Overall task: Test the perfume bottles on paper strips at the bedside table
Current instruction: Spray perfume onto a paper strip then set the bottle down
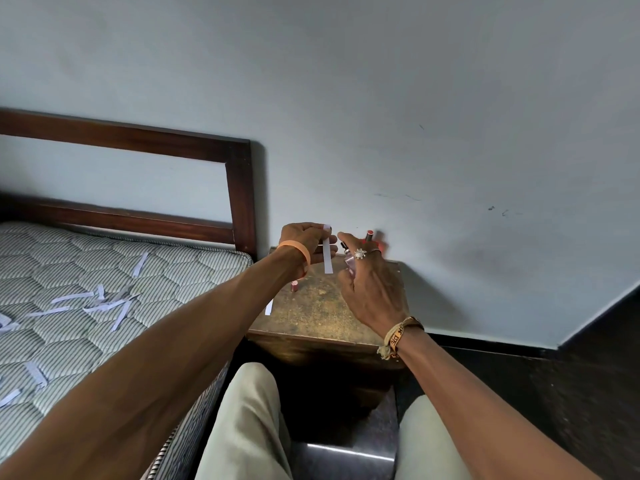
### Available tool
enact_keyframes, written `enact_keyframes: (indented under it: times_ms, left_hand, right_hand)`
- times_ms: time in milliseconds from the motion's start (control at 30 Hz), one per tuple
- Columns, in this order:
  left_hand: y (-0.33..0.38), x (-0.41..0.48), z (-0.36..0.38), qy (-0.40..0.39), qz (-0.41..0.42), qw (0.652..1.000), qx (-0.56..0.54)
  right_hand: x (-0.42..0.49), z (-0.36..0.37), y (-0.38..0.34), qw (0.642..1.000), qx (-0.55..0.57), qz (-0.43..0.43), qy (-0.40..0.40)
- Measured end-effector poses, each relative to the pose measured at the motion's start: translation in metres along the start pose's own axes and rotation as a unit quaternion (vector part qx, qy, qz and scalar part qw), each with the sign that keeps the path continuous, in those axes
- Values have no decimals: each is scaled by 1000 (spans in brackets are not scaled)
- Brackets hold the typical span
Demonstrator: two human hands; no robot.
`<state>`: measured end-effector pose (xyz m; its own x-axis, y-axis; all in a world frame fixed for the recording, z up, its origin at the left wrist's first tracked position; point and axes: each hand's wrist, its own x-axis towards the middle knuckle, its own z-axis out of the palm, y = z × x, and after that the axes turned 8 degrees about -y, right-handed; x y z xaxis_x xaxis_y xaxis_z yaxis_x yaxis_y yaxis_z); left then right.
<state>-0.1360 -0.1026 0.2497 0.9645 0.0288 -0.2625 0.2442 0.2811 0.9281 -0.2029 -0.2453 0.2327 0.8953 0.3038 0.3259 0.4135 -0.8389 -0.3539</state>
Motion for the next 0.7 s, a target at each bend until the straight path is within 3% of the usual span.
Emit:
enact_keyframes:
  times_ms: [267, 700]
  left_hand:
    - [0, -8, 10, 3, -25, 1000, 1]
    - [-4, -14, 18, 6, -43, 999, 8]
  right_hand:
    - [5, -7, -8, 994, -109, 22, -6]
    - [2, -6, -5, 995, -100, 19, -15]
